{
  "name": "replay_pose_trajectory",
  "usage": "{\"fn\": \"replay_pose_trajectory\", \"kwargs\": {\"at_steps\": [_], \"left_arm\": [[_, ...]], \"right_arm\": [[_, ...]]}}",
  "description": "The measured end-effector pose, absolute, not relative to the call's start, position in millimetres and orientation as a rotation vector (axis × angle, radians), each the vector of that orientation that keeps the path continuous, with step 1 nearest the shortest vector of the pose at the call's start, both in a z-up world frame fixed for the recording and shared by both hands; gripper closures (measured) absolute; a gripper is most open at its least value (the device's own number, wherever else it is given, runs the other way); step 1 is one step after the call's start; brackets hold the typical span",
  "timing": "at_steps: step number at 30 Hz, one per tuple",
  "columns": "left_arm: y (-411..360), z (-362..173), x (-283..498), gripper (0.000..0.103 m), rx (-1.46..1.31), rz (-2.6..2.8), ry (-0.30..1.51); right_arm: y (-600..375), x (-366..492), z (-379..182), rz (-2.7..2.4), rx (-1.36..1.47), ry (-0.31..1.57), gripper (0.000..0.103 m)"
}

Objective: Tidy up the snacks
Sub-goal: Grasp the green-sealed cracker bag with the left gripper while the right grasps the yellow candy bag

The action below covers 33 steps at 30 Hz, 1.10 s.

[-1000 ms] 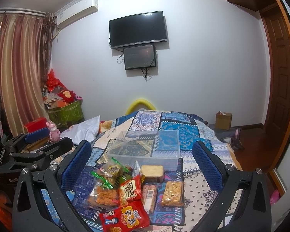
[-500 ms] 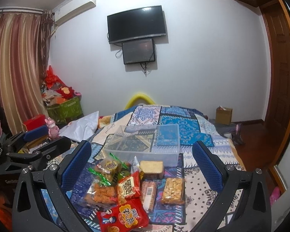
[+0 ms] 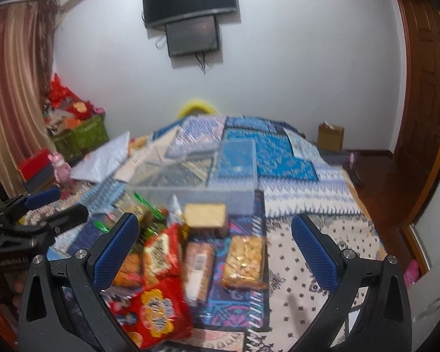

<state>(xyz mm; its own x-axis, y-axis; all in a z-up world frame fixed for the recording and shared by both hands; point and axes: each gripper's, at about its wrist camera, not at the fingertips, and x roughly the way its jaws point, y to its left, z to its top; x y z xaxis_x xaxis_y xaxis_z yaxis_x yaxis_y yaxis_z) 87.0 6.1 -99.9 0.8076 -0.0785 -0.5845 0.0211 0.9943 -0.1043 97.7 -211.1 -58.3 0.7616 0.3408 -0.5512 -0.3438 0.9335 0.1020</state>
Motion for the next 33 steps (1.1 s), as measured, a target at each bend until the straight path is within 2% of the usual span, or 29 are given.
{"fn": "replay_pose_trajectory", "kwargs": {"at_steps": [7,18,20,24,26,29,31,33], "left_arm": [[33.0,-129.5,115.7,0.021,-0.165,-0.011,0.731],[35.4,-154.4,166.7,0.021,-0.086,-0.034,0.844],[32.5,-159.1,173.6,0.021,-0.066,-0.043,0.863],[29.2,-169.3,184.9,0.021,-0.051,-0.057,0.901],[30.0,-173.9,188.6,0.021,-0.058,-0.059,0.917],[31.5,-179.6,192.2,0.021,-0.075,-0.055,0.927],[31.3,-182.0,192.4,0.024,-0.079,-0.052,0.929],[30.3,-187.7,195.0,0.032,-0.087,-0.069,0.948]], "right_arm": [[-213.1,119.2,-87.5,0.377,-0.016,0.728,0.019],[-212.5,145.3,-124.8,0.38,-0.015,0.871,0.033],[-213.5,149.5,-130.7,0.392,0.004,0.9,0.038],[-215.8,152.4,-137.8,0.385,0.021,0.924,0.04],[-217.0,153.3,-141.2,0.387,0.034,0.937,0.05],[-220.3,154.8,-146.5,0.391,0.062,0.956,0.055],[-222.9,155.6,-147.9,0.399,0.085,0.959,0.055],[-223.3,156.8,-147.7,0.4,0.088,0.959,0.056]]}}
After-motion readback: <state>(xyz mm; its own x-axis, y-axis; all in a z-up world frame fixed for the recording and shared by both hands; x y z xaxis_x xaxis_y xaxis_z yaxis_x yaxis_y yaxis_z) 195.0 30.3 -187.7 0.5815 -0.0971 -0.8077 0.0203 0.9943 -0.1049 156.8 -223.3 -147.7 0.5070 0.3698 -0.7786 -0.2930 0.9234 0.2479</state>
